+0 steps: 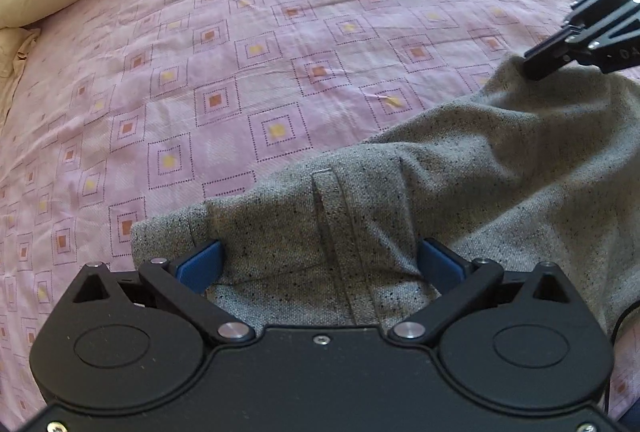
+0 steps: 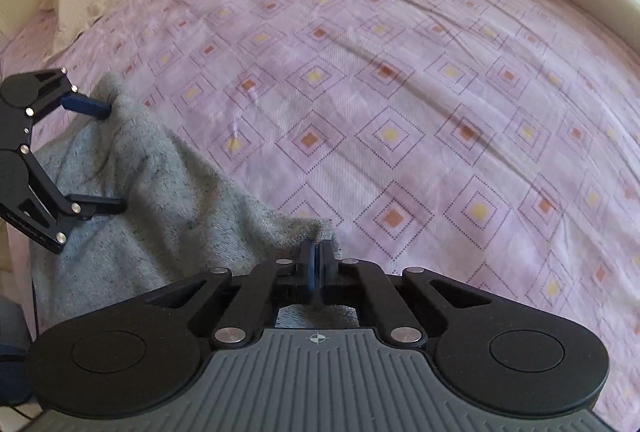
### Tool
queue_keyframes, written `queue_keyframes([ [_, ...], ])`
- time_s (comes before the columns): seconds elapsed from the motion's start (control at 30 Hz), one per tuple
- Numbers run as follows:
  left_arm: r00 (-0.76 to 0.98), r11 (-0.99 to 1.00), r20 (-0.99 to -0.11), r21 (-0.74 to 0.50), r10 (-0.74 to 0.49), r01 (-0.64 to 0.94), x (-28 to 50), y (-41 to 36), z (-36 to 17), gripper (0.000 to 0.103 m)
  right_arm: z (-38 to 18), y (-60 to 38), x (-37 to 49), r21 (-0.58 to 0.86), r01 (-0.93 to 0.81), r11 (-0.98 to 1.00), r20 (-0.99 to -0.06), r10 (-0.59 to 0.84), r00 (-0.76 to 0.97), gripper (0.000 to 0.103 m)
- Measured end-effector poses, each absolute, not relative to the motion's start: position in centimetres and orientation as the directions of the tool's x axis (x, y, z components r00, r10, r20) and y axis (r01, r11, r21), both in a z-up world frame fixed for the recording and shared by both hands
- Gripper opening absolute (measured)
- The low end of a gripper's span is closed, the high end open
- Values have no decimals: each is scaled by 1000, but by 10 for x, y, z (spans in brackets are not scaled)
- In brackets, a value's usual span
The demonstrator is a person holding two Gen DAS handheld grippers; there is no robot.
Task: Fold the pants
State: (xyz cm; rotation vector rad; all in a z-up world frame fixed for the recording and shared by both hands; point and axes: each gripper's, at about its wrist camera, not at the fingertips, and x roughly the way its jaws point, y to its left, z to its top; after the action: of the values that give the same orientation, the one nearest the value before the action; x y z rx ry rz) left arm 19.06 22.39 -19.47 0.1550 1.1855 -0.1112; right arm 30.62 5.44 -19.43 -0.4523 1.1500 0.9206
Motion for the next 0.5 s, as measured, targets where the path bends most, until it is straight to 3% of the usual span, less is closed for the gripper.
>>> queue_keyframes([
  [0.37, 355, 982, -935, 72, 5, 176, 194, 222, -194, 102, -191, 51, 219, 142, -726, 672, -904, 387, 181, 2],
  [0.5, 391, 990, -920, 49, -6, 130, 198, 226, -169, 98, -193, 51, 216, 152, -690, 708, -904, 382, 193, 2],
])
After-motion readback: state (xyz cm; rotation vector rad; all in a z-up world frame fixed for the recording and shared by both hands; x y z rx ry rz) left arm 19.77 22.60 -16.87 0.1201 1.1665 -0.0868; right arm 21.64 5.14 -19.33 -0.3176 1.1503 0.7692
